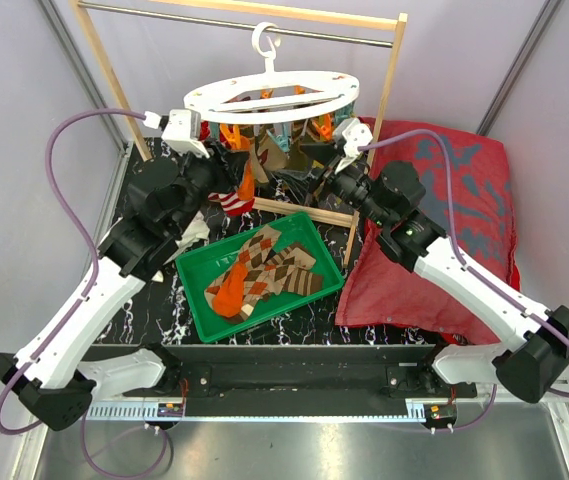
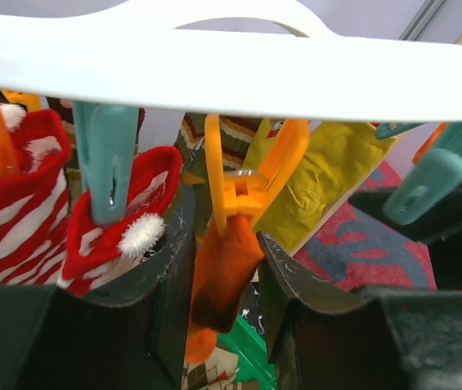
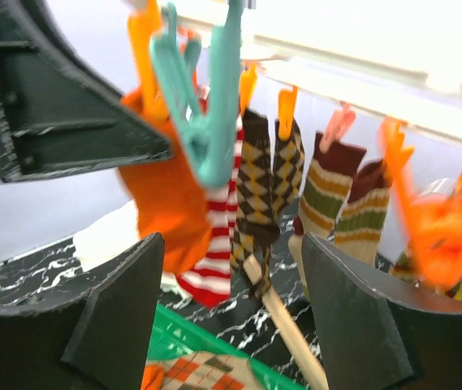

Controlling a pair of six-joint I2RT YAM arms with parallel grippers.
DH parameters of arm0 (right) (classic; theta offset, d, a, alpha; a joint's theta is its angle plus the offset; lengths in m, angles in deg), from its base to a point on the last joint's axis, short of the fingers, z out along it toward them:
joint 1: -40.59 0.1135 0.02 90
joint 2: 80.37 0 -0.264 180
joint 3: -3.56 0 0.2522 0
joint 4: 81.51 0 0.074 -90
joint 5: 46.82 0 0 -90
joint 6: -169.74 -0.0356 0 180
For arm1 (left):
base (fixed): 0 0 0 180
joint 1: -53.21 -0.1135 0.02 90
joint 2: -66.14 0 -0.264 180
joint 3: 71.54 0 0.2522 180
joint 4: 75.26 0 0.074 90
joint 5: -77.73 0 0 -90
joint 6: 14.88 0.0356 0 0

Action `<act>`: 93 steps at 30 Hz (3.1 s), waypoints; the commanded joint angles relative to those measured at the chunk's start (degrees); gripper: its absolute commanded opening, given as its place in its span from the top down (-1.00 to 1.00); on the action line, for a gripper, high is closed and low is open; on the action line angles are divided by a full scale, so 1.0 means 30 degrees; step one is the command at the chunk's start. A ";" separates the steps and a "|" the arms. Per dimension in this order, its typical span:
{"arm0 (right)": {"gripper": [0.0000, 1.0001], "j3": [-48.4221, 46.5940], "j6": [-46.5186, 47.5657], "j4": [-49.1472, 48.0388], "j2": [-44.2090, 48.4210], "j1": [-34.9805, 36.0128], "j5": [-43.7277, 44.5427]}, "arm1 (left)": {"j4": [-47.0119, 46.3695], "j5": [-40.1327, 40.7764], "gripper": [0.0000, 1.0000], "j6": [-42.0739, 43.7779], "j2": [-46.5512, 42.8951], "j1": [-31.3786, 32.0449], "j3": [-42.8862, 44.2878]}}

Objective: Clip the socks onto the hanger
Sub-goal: Clamp the sock onto the hanger, then open the clamp at the hanger.

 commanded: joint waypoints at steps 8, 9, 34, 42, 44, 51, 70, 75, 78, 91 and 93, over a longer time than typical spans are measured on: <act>-0.62 -0.4209 0.0001 -0.0343 -0.2121 -0.1104 -0.3505 | -0.0266 -0.0305 0.18 0.0190 -0.1101 -0.0013 0.0812; -0.62 -0.4356 -0.0028 -0.0372 -0.2298 -0.1134 -0.3506 | -0.0208 -0.0392 0.18 0.0190 -0.1246 -0.0013 0.0754; -0.01 -0.5323 -0.1757 -0.1105 -0.3530 -0.1222 -0.5849 | 0.1433 -0.2678 0.06 0.0132 -0.3298 -0.0013 0.0607; 0.12 -0.5500 -0.2196 -0.1310 -0.3531 -0.1222 -0.5937 | 0.1521 -0.3234 0.05 -0.0102 -0.3504 -0.0013 0.0520; 0.22 -0.5471 -0.2197 -0.1252 -0.3472 -0.1222 -0.5908 | 0.1492 -0.3439 0.04 -0.0190 -0.3475 -0.0013 0.0520; 0.69 -0.4651 -0.2372 -0.1193 -0.3150 -0.1193 -0.5908 | 0.1463 -0.3850 0.02 -0.1156 -0.3124 0.0016 0.1308; 0.59 -0.3625 0.5093 -0.2042 -0.4467 0.4431 0.7594 | 0.0760 -0.0102 0.10 -0.3766 -0.0487 0.0719 0.2746; 0.52 -0.3624 0.5858 -0.2657 -0.5053 0.4842 0.8066 | 0.0350 0.0426 0.20 -0.3443 0.0157 0.0748 0.2893; 0.49 -0.3508 0.6064 -0.2949 -0.5259 0.4960 0.8242 | 0.0232 0.0777 0.31 -0.3180 0.0537 0.0748 0.2864; 0.04 -0.3216 0.6241 -0.2951 -0.5377 0.5077 0.8184 | 0.0496 0.2008 0.91 -0.2917 0.1243 0.0748 0.2570; -0.07 -0.3243 0.5892 -0.2163 -0.5114 0.5019 0.8038 | 0.0554 0.2126 1.00 -0.2711 0.1272 0.0748 0.2629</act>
